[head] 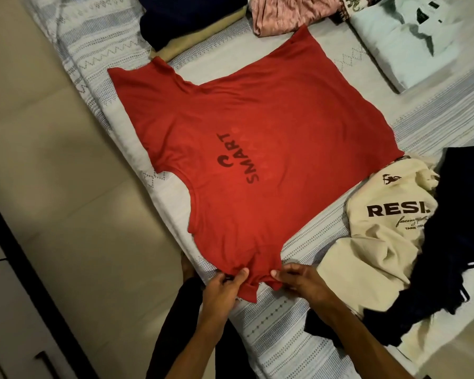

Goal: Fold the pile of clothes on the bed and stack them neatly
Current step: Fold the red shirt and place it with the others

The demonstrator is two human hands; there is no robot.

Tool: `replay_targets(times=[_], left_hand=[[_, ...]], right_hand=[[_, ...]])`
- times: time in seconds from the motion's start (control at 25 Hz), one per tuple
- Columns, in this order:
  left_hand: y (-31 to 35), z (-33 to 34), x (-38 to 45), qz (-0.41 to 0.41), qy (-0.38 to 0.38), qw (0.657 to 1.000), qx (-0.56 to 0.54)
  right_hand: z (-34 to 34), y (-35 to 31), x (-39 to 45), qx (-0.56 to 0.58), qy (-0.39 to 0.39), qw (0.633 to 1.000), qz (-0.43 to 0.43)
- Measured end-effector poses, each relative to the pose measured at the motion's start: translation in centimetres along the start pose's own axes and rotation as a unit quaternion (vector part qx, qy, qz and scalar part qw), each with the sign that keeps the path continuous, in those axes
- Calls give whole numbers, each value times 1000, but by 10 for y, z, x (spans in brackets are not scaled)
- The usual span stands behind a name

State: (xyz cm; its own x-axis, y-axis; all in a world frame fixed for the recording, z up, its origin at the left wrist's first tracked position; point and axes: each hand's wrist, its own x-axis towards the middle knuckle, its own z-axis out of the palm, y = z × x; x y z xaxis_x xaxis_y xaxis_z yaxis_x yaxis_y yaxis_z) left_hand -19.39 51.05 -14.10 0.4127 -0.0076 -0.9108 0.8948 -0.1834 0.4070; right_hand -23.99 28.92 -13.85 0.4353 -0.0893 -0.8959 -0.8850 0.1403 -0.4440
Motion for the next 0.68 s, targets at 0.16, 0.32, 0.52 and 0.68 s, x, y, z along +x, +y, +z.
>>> replay_targets(times=[0.16,0.32,0.52,0.68], left_hand=[[-15,3,2,-2,-12,1000,13],[-30,-6,-9,12,-81,996,-29],[-48,-7,-32,-19,-71,995,-69],[-47,0,-29,-47,-34,977,-206]], right_hand=[[-12,4,-6,54,-2,998,13],[-21,2,-7,60,3,998,6],[-23,4,-7,133,-19,990,51],[-15,13,-7,266,-67,960,59]])
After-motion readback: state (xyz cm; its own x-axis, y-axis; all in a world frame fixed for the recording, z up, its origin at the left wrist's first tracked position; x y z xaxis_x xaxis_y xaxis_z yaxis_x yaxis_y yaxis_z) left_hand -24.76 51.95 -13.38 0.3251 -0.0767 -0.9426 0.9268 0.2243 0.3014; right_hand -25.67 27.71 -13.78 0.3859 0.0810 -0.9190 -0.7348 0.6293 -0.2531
